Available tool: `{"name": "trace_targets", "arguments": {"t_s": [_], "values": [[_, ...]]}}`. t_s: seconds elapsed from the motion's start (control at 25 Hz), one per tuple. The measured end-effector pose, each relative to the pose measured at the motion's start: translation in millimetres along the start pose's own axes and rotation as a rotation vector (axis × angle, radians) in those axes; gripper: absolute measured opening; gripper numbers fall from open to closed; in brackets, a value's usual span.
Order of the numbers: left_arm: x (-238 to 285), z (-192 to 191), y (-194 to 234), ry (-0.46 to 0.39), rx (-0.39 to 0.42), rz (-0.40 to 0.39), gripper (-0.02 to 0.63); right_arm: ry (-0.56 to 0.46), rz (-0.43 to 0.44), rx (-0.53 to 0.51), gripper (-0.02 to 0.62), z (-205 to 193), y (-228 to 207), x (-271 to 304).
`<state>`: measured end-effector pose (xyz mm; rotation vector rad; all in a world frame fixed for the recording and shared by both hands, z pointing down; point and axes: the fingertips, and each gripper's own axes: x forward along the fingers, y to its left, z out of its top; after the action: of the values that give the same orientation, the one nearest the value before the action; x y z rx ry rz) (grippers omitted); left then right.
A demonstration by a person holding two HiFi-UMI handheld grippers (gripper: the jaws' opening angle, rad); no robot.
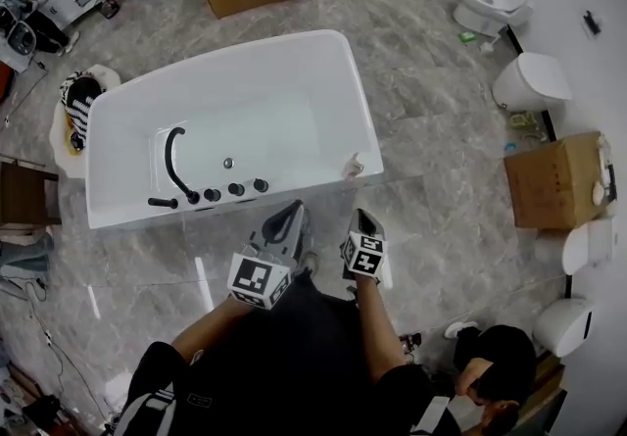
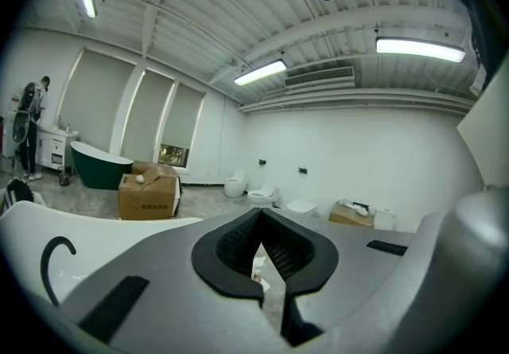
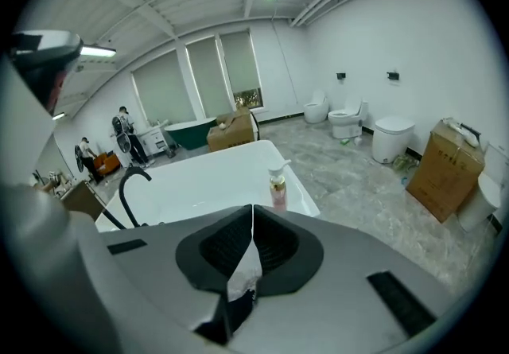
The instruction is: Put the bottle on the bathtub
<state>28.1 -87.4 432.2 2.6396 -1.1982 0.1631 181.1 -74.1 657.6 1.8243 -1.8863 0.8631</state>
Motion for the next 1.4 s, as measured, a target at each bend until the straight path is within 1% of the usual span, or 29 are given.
{"name": "trace_targets", "arguments": {"t_s": [0.16, 0.28, 0.48, 0.64, 0.8, 0.96, 1.08, 1.28, 1.4], "values": [[-25, 1, -10, -0.023, 0.022, 0.026, 0.015, -0.084, 0.057, 0.018, 0.009, 14, 19, -37], [-37, 0, -18, -0.026, 0.031, 0.023, 0.015, -0.137, 0.084, 0.034, 0.009, 24, 28, -61], [-44, -1, -26, -0.04, 0.029, 0.013, 0.015, -0.255, 0.106, 0.018, 0.009, 42, 46, -105], [-48, 3, -25, -0.068, 0.033, 0.02, 0.015, -0.311, 0.108, 0.036, 0.009, 53, 58, -137], [-51, 7, -23, -0.073, 0.038, -0.007, 0.015, -0.366, 0.099, 0.056, 0.009, 69, 66, -162], [-57, -2, -26, -0.046, 0.025, -0.044, 0.015, -0.389, 0.091, 0.084, 0.009, 75, 74, -181], [-58, -3, -28, -0.047, 0.023, -0.07, 0.015, -0.395, 0.097, 0.082, 0.009, 75, 81, -187], [-62, -1, -21, -0.066, 0.052, -0.079, 0.015, -0.379, 0.093, 0.069, 0.009, 69, 94, -187], [-64, -2, -19, -0.057, 0.041, -0.091, 0.015, -0.377, 0.08, 0.057, 0.009, 68, 98, -187]]}}
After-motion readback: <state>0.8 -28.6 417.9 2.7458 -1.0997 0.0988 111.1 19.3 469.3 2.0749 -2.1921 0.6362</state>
